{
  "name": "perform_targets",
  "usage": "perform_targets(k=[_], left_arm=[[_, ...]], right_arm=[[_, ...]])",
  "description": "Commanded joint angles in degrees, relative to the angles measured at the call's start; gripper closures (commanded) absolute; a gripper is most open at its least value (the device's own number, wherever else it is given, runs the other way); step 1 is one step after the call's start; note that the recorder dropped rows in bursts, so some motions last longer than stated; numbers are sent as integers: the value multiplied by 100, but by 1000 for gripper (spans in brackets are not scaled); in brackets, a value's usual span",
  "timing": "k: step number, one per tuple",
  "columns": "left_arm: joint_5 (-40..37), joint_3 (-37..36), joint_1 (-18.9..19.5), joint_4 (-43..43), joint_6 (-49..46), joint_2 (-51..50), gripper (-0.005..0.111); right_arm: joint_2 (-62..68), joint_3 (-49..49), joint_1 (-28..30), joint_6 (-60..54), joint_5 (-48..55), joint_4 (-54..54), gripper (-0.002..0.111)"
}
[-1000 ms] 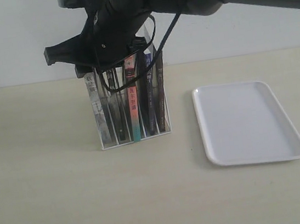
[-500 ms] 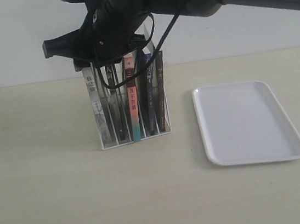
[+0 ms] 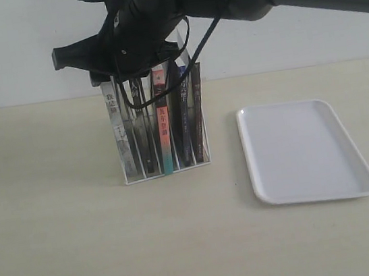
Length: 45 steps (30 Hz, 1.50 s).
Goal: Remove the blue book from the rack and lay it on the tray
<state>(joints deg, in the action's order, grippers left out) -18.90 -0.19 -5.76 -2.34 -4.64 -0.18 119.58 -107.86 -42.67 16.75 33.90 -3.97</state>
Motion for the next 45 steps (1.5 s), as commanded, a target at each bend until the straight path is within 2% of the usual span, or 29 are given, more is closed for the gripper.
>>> perform_targets(k=[1,10,30,32,36,38,45], left_arm=[[88,19,-2,5,39,18,102],[88,19,-2,5,39,18,102],[88,19,-2,5,39,18,102],[88,19,-2,5,39,18,102],[88,19,-2,5,39,18,102],[88,19,-2,5,39,18,102],[88,19,-2,5,39,18,102]], right_arm=[[33,-42,39,9,-78,68,69],[398,-864,39,54,595,133,69],[568,-888,39,382,840,364,70],[568,-888,39,394,869,364,75],[558,-1017,39,380,1021,397,98],[558,-1113,39,370,1150,445,103],[558,-1477,6,345,1471,702,103]])
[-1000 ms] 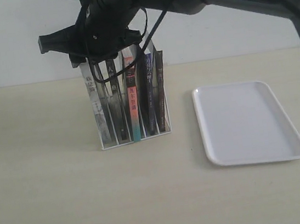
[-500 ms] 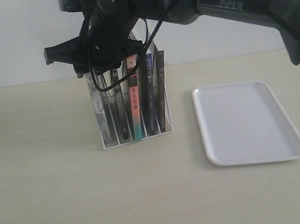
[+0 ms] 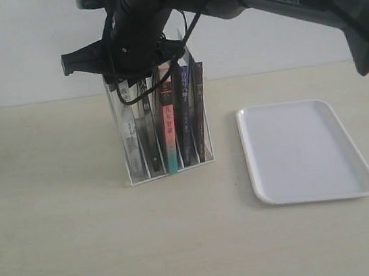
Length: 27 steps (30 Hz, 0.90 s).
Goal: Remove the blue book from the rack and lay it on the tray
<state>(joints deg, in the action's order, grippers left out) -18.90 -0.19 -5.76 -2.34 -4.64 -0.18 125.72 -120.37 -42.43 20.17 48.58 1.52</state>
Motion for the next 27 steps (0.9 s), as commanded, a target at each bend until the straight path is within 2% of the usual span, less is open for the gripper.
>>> perform_targets(k=[1,3,12,19,27], left_arm=[[88,19,-2,5,39,18,102],[88,19,-2,5,39,18,102],[88,19,-2,5,39,18,102],[88,19,-2,5,39,18,102],[88,19,-2,5,39,18,102]], right_arm=[[-55,-274,-31,14,48,226,104],[-55,-295,-85,28,59,390,109],[-55,-308,-221,110,-99,958,109],[-55,-308,-221,187,-495,997,109],[-55,-308,-221,193,-442,1114,109]])
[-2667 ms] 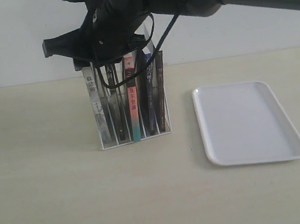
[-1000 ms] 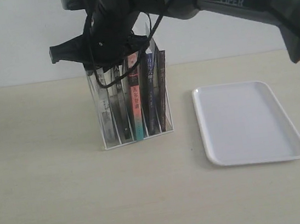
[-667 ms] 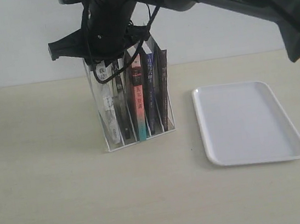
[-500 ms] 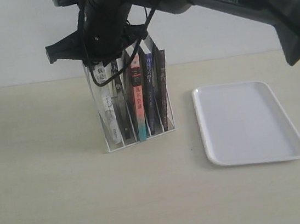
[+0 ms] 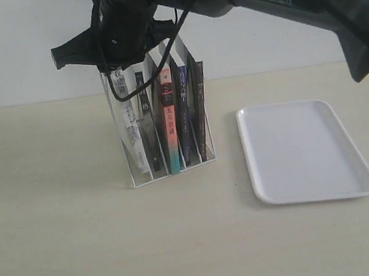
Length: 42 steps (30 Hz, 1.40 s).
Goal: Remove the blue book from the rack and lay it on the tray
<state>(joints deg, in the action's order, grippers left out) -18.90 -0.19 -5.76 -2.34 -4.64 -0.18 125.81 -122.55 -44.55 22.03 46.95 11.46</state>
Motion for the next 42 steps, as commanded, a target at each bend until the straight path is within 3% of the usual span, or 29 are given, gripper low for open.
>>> perform_targets(k=[1,42], left_arm=[[88,19,-2,5,39,18,102],[88,19,-2,5,39,18,102]], right_arm=[[-65,-91,-9,7,-281,149,109],[-305,-155,-9,353,-1213,1183,109]])
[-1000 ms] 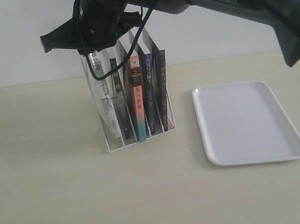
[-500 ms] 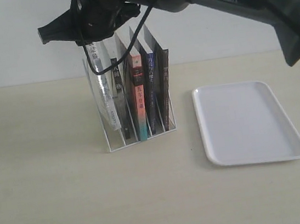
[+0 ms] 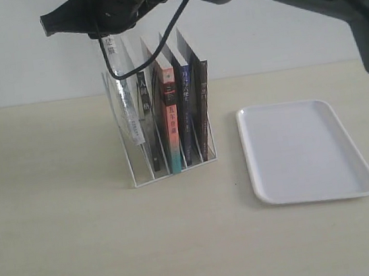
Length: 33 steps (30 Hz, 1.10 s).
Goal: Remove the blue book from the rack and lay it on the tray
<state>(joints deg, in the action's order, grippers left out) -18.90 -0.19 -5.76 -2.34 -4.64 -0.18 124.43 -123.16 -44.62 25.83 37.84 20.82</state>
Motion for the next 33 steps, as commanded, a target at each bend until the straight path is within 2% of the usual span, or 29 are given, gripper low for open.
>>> perform_targets(k=[1,9,17,33], left_arm=[[88,19,-2,5,39,18,102],[88,19,-2,5,39,18,102],[88,19,-2,5,39,18,102],[88,19,-2,5,39,18,102]], right_arm=[[-166,-94,-2,-28,-301,248,109],[-166,-94,-2,-25,-474,291,109],[-146,-94,9,808,-646,1310,109],[418,-94,9,923,-747,1456,109]])
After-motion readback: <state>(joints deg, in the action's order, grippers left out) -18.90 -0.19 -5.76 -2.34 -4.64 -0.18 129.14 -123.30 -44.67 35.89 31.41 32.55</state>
